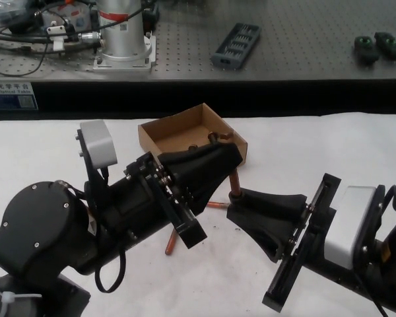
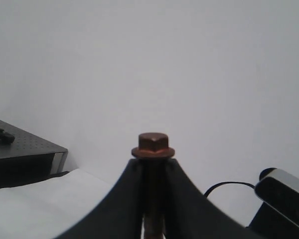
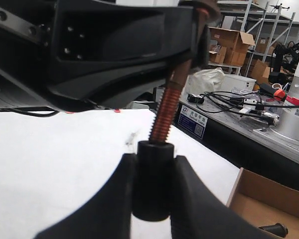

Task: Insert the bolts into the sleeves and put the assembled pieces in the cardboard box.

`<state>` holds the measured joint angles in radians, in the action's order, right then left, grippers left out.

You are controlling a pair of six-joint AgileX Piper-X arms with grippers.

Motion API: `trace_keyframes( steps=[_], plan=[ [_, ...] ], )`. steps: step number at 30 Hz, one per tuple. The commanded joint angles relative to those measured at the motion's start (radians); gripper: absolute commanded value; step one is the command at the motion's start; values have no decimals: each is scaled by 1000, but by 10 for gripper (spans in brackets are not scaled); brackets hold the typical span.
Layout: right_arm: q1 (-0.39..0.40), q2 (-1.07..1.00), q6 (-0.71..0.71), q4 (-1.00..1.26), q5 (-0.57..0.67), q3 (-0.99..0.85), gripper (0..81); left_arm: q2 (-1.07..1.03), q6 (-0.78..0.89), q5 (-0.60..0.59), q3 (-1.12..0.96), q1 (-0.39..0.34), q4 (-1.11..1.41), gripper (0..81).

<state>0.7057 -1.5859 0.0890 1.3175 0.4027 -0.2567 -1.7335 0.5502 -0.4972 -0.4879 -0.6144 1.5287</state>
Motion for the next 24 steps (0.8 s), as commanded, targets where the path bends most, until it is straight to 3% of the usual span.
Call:
trace_keyframes(
  steps=[1, 14, 24],
  plan=[
    [-7, -5, -52, 66, -45, -8, 58, 2, -11, -1, -13, -3, 25, 6],
    [-7, -5, -112, 76, -57, -17, 58, -57, -13, 45, -13, -18, 25, 6],
    [-7, -5, -138, 87, -125, -17, 58, -57, -73, -13, -13, -18, 25, 6]
  ],
)
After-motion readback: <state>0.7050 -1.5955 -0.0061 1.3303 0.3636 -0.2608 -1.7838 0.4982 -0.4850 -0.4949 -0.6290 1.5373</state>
